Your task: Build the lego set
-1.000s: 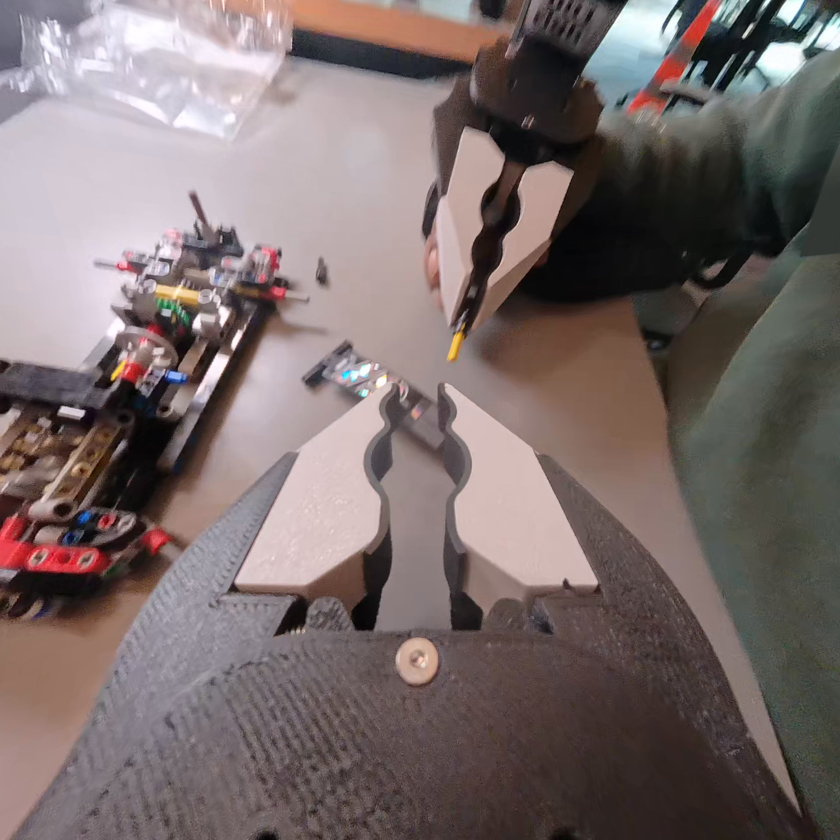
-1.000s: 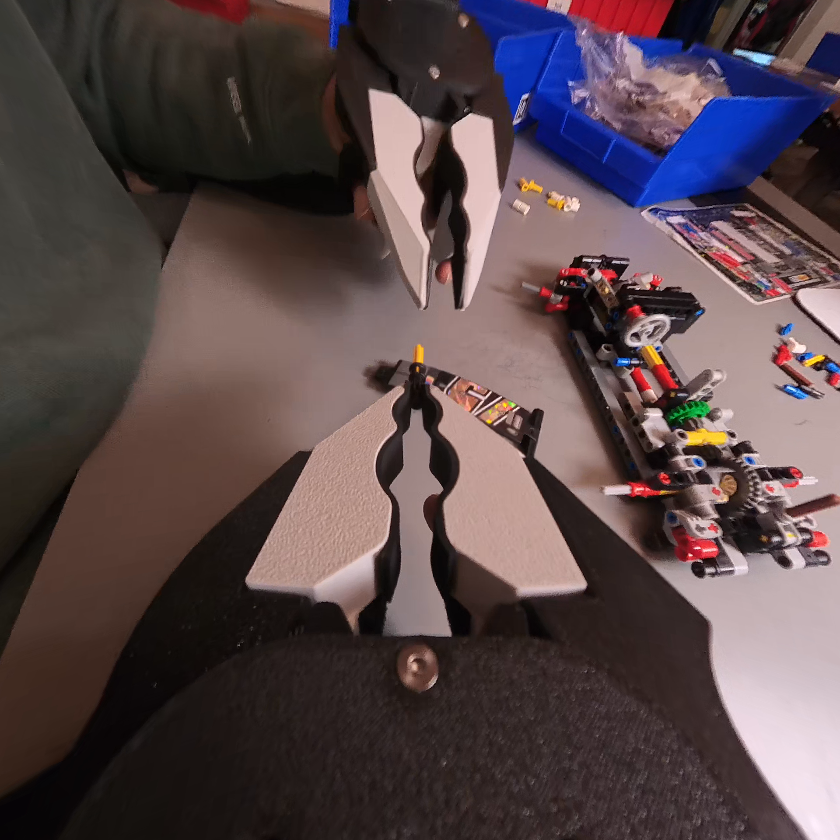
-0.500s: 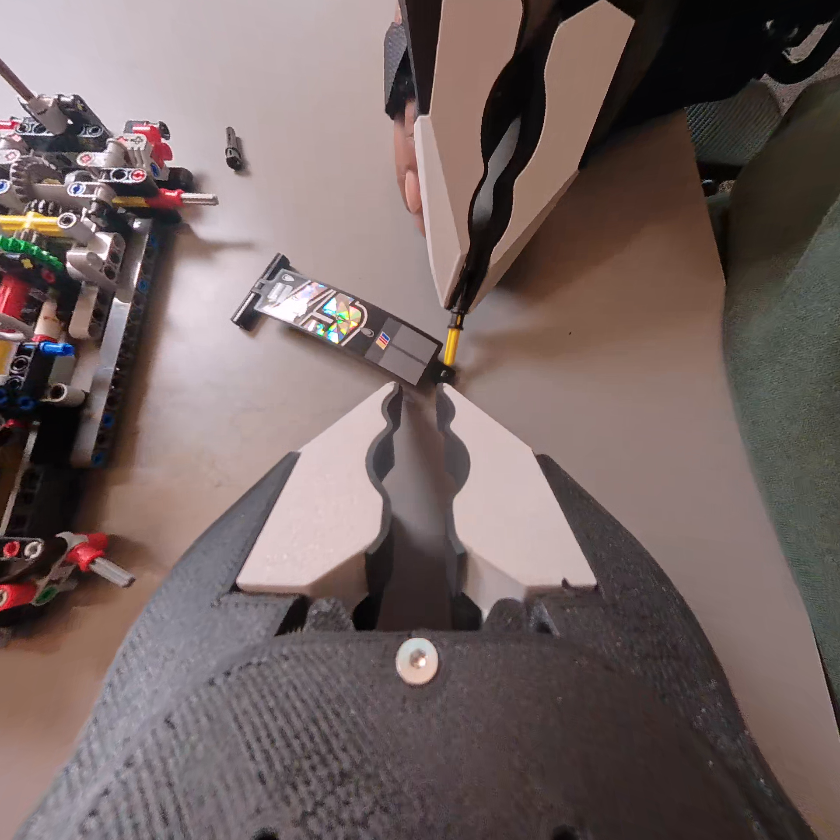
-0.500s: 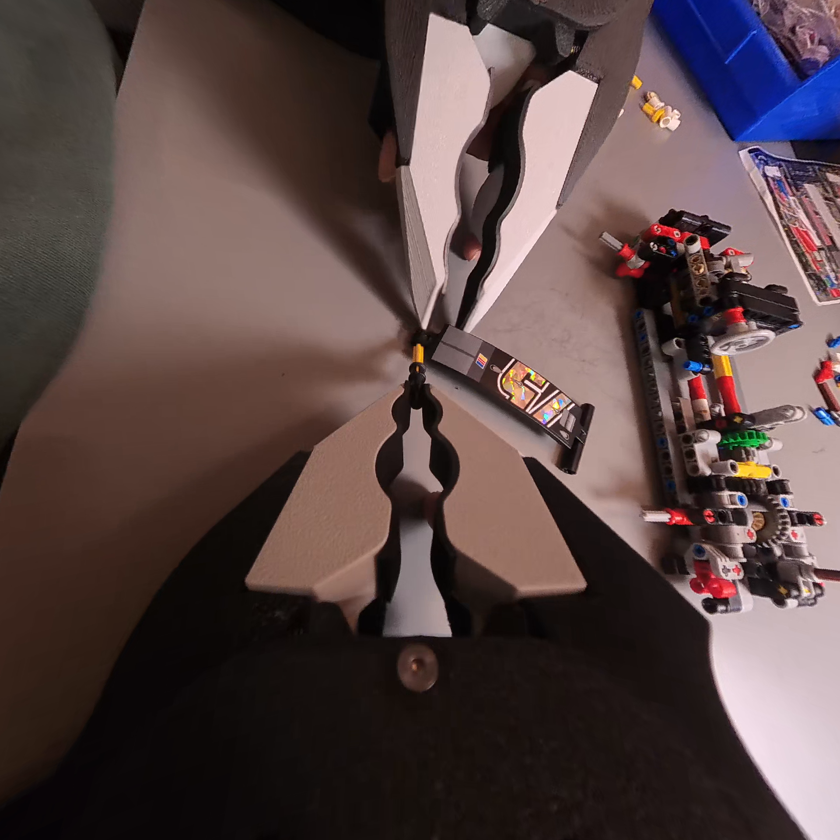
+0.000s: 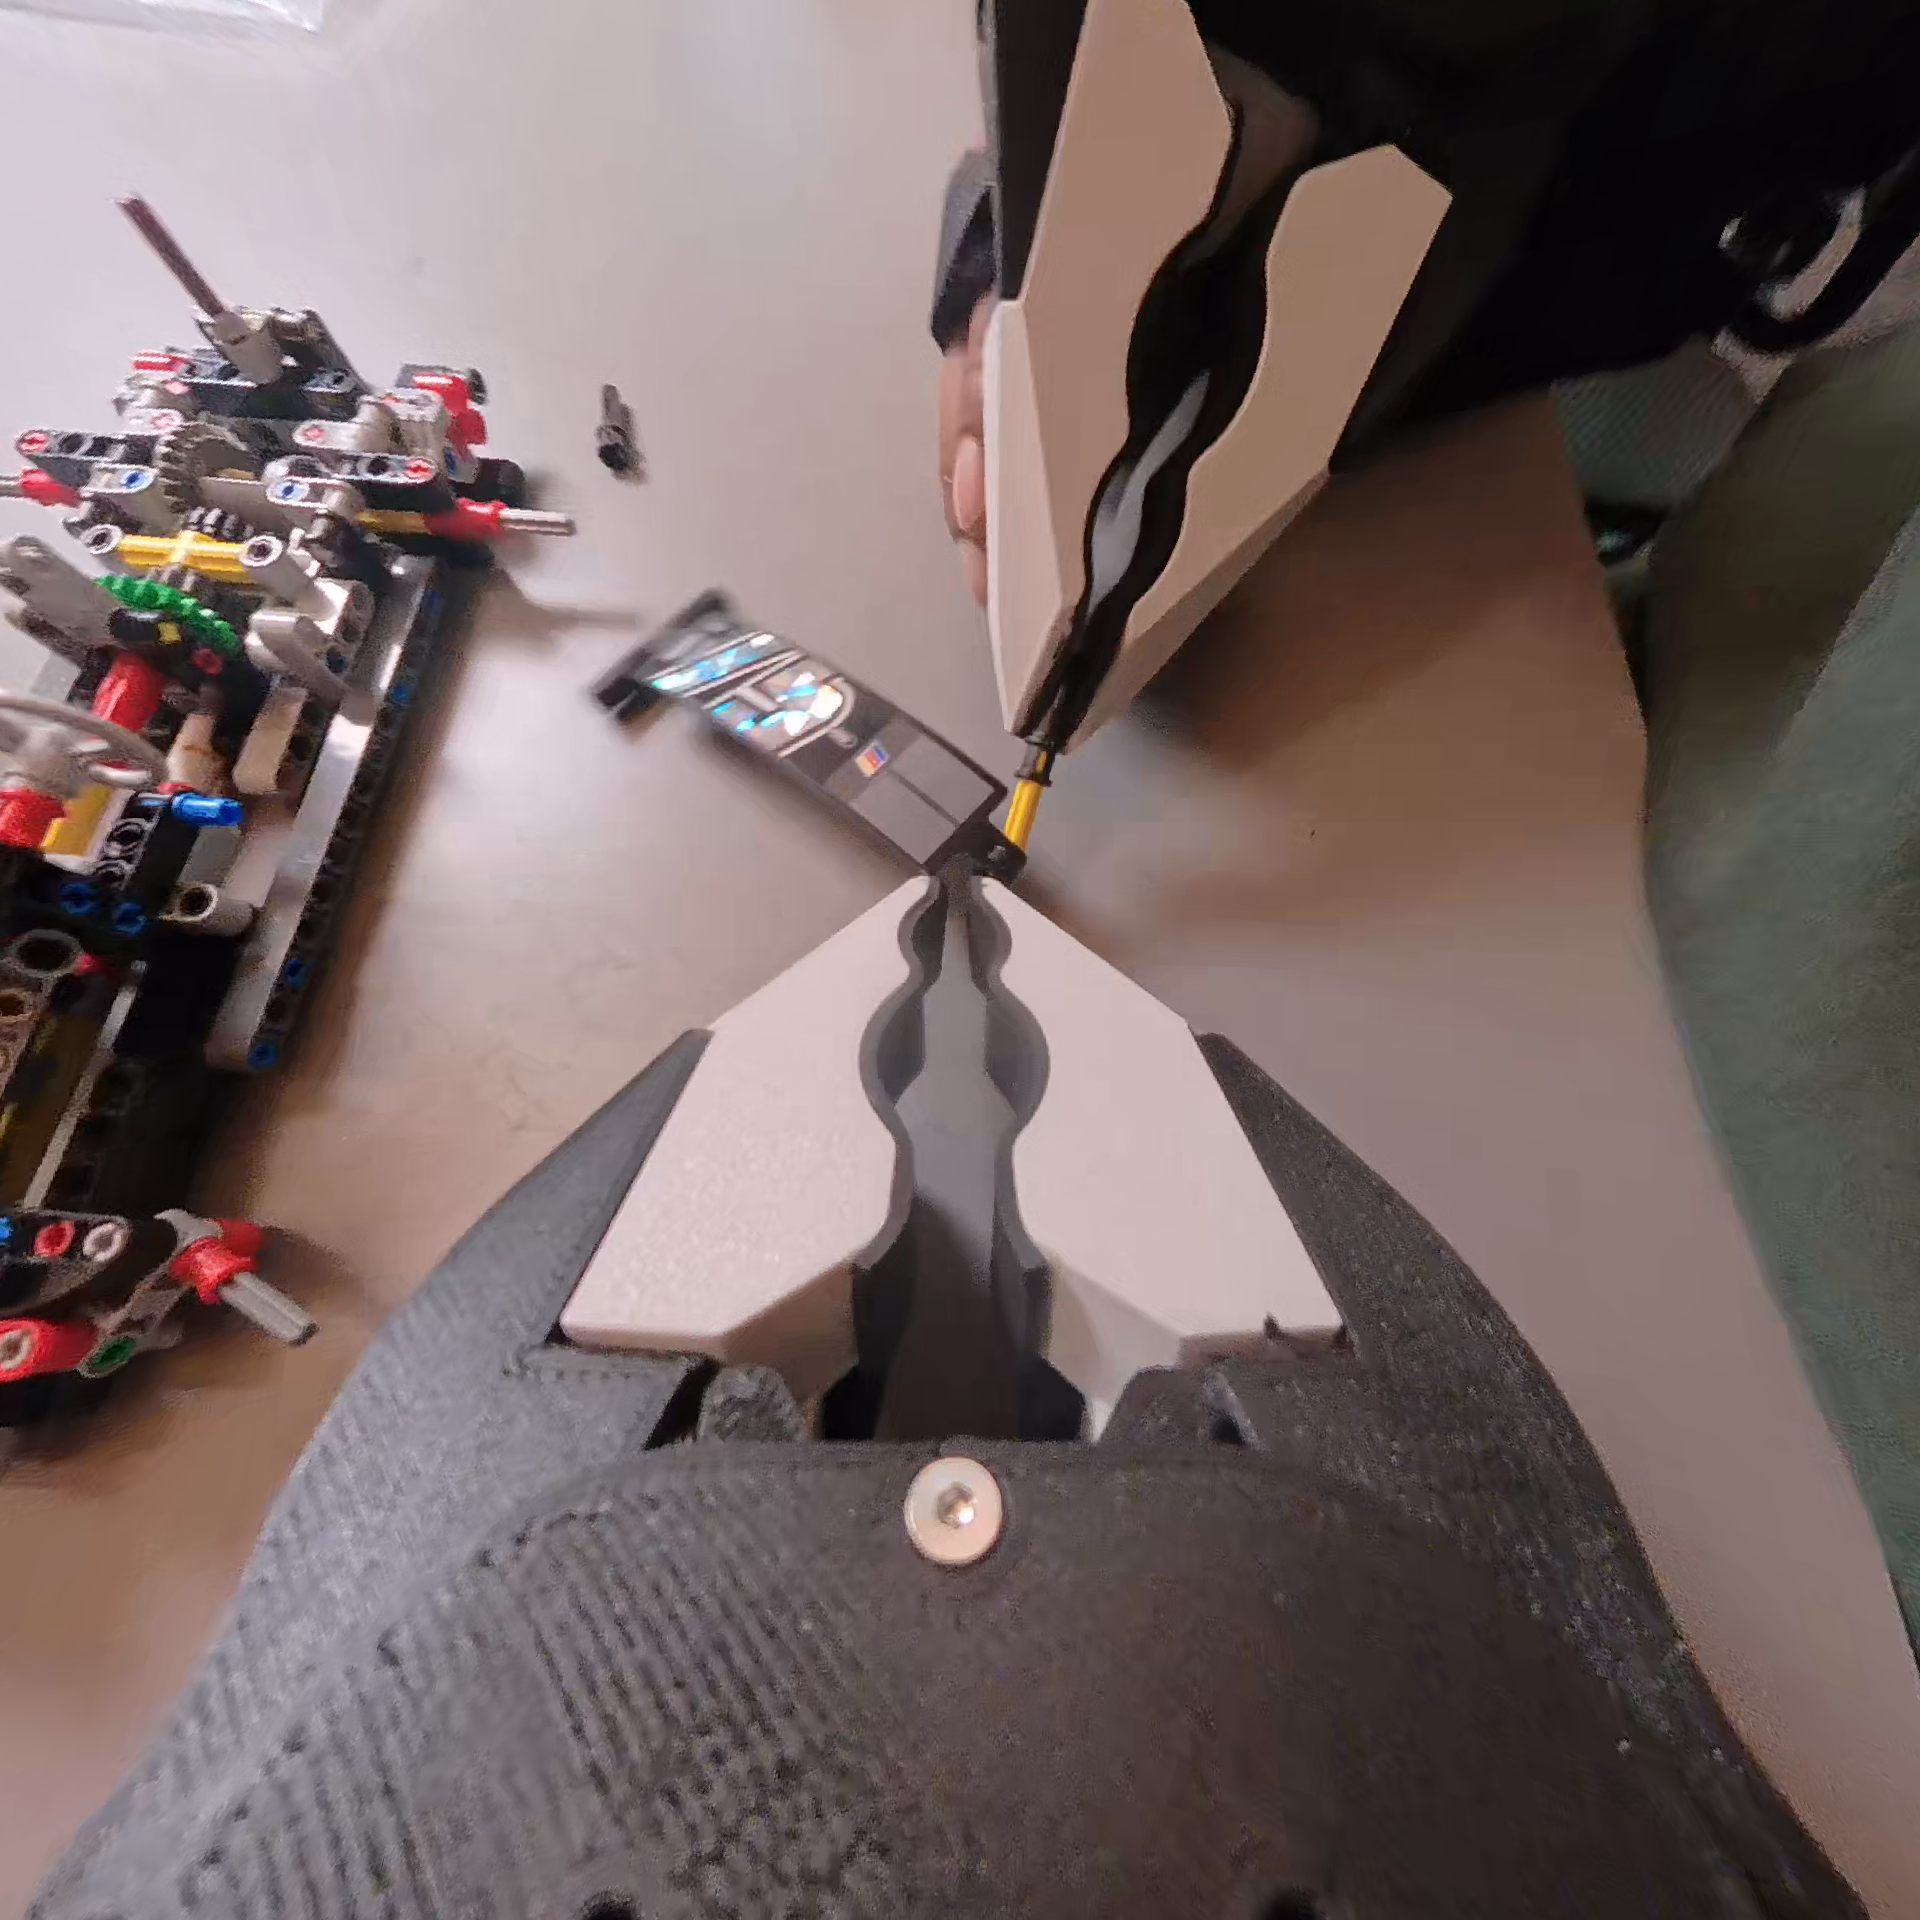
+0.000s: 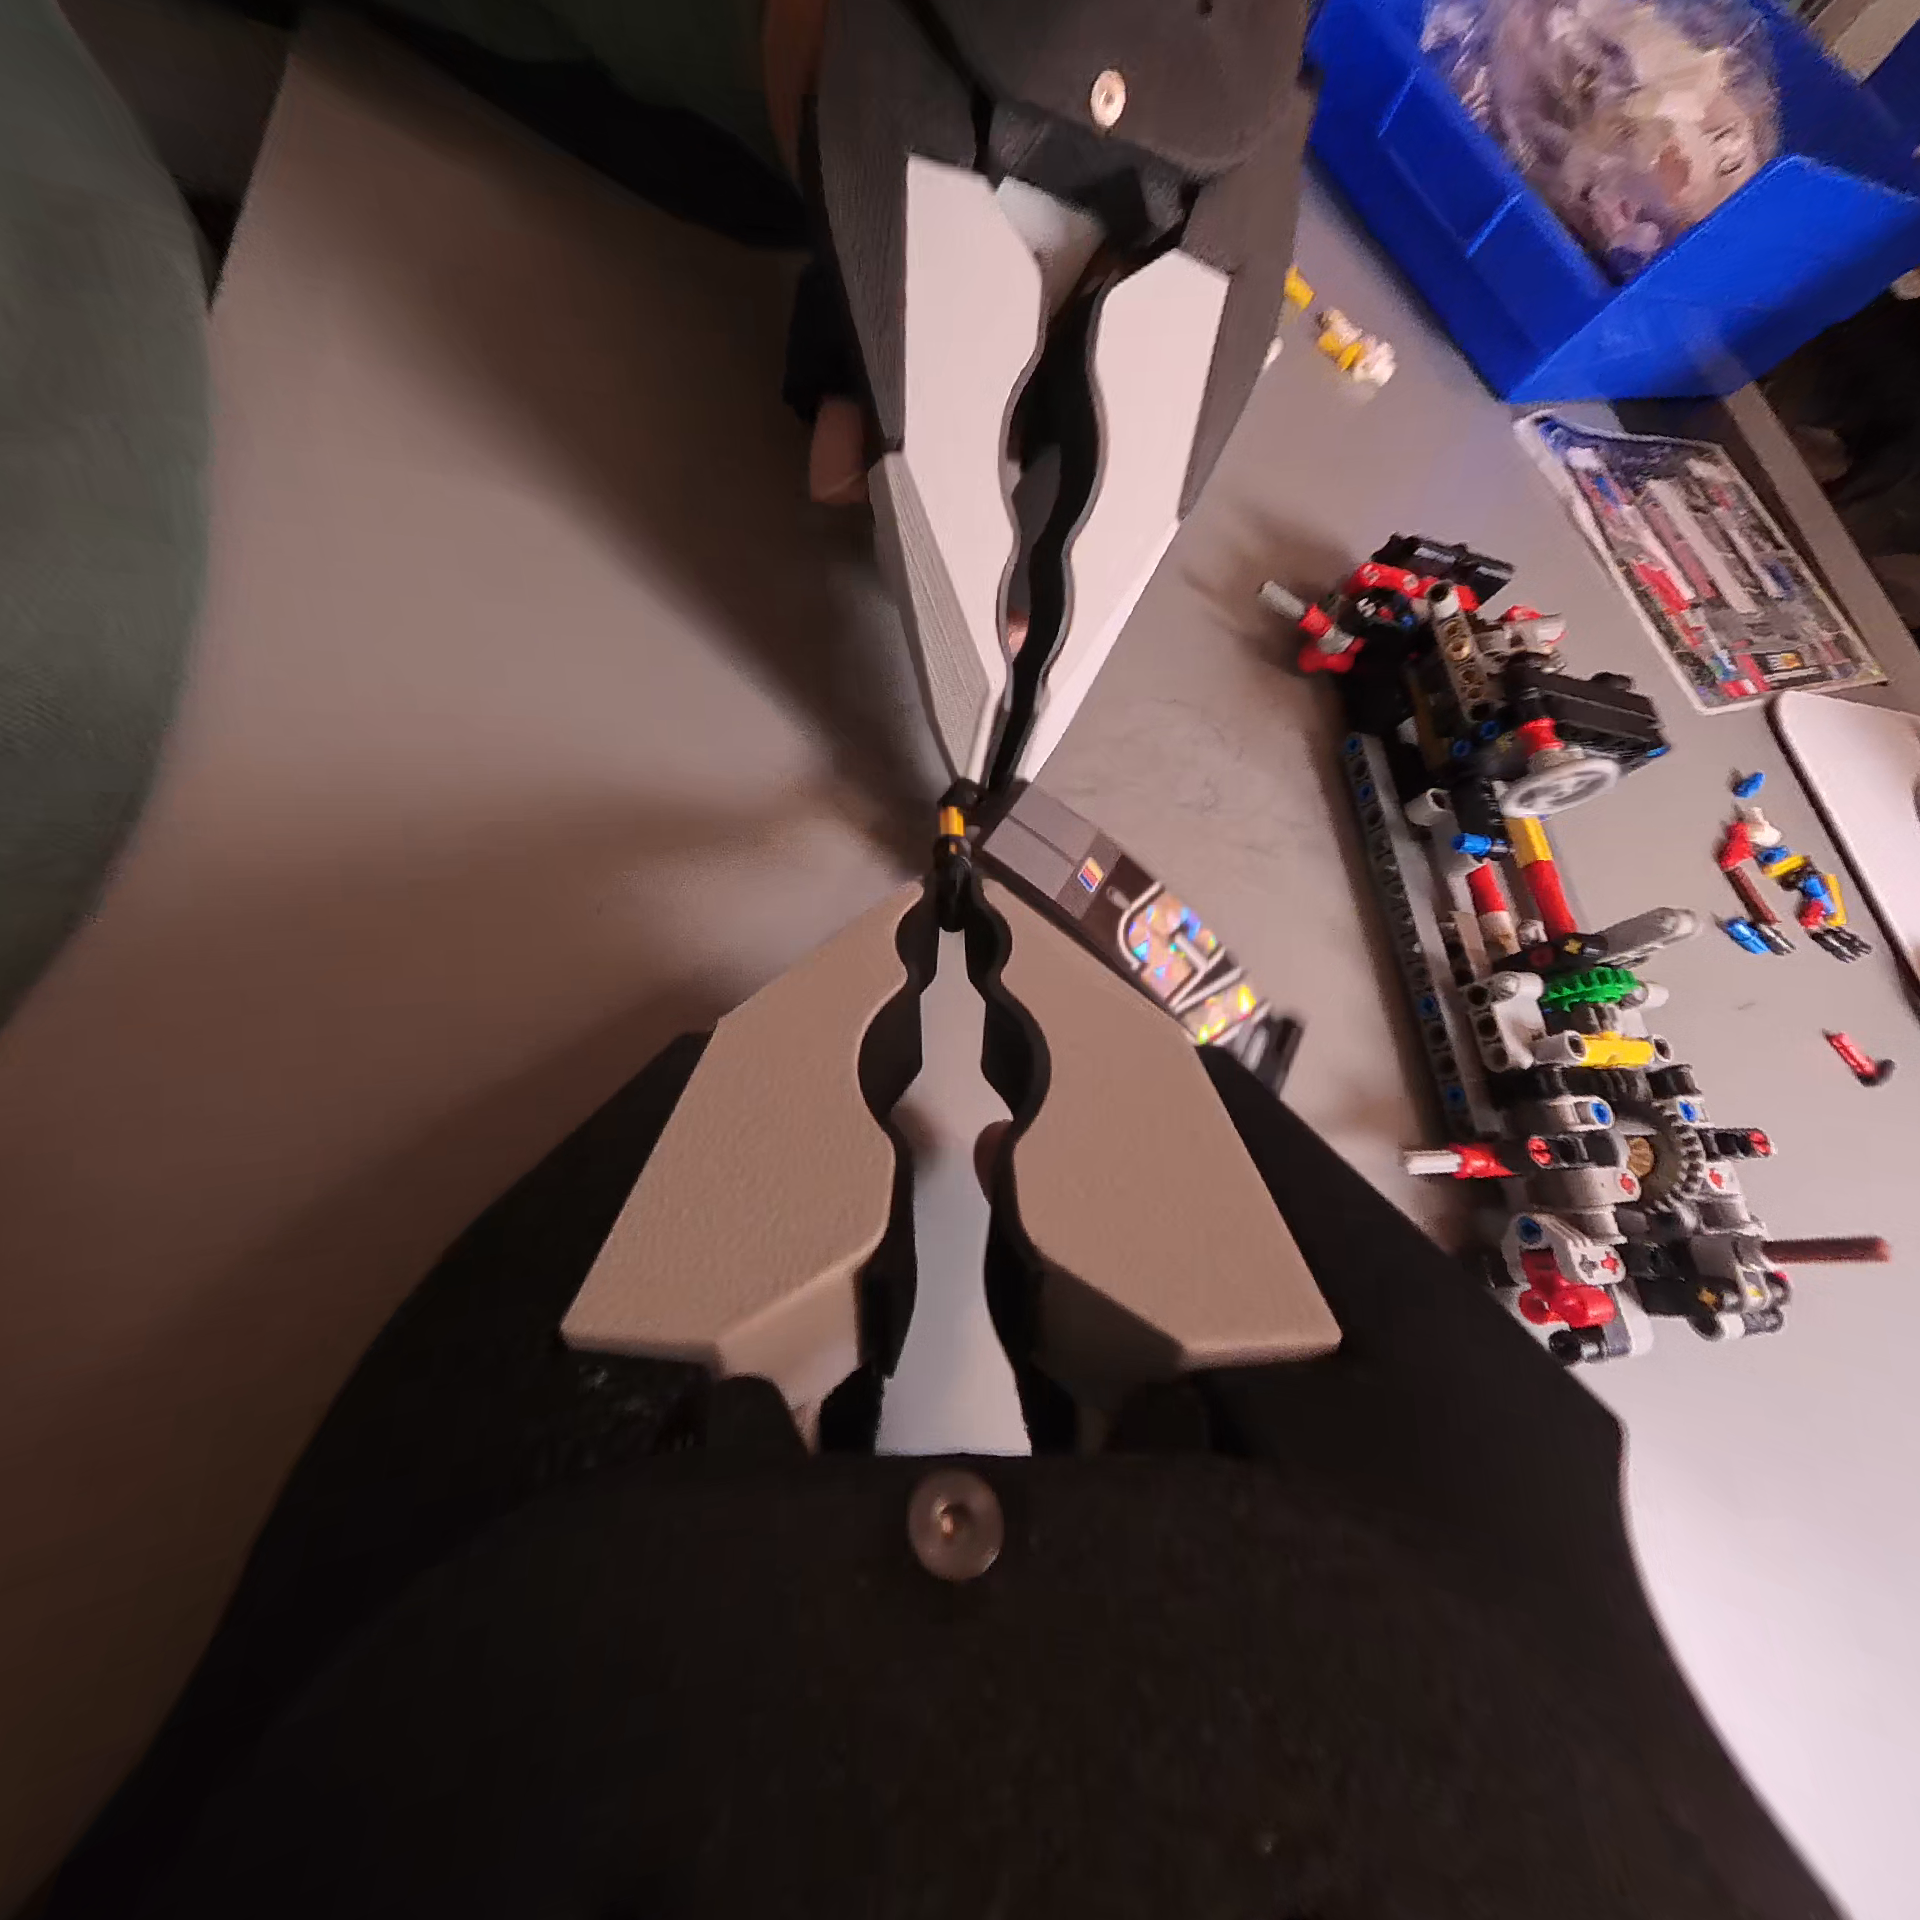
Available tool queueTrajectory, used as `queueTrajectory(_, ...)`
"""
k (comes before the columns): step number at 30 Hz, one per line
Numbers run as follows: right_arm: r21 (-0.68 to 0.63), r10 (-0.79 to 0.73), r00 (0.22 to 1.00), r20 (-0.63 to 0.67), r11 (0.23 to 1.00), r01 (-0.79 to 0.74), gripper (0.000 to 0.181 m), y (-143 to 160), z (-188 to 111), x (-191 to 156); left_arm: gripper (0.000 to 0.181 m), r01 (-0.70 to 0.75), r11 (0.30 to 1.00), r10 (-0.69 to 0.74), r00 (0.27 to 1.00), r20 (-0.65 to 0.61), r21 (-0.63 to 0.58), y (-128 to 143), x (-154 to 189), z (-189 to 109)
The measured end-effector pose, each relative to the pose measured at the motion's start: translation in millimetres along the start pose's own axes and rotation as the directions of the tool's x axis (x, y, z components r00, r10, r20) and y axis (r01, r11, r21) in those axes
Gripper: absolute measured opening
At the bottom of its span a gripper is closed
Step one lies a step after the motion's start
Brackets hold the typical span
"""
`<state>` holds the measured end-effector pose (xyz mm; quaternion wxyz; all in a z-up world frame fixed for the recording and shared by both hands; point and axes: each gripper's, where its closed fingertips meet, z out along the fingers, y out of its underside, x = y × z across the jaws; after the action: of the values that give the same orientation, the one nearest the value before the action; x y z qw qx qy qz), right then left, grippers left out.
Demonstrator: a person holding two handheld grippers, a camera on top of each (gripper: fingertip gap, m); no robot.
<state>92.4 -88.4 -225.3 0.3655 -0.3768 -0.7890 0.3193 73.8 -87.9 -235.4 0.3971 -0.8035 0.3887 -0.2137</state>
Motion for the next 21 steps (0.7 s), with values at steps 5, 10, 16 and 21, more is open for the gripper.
queueTrajectory(5,0.142,0.099,0.995,-0.034,0.986,-0.093,0.001,-18.3,-12.9,18.4,0.007,0.157,0.979,-0.142,0.983,-0.115,0.131,-20.4,4.1,-9.3)
queueTrajectory(10,0.121,0.092,0.995,-0.035,0.989,-0.087,0.001,-13.8,-10.3,17.3,0.005,0.172,0.973,-0.156,0.981,-0.114,0.152,-25.0,3.6,-9.6)
queueTrajectory(16,0.058,0.087,0.996,-0.012,0.995,-0.086,0.001,0.8,-28.5,28.7,0.008,0.051,0.996,-0.051,0.999,0.000,0.077,-12.9,-3.4,-2.3)
queueTrajectory(21,-0.041,0.124,0.988,0.090,0.992,-0.121,0.001,23.0,-55.6,24.5,0.022,-0.239,0.971,0.238,0.966,0.106,0.000,-13.5,-6.2,12.5)
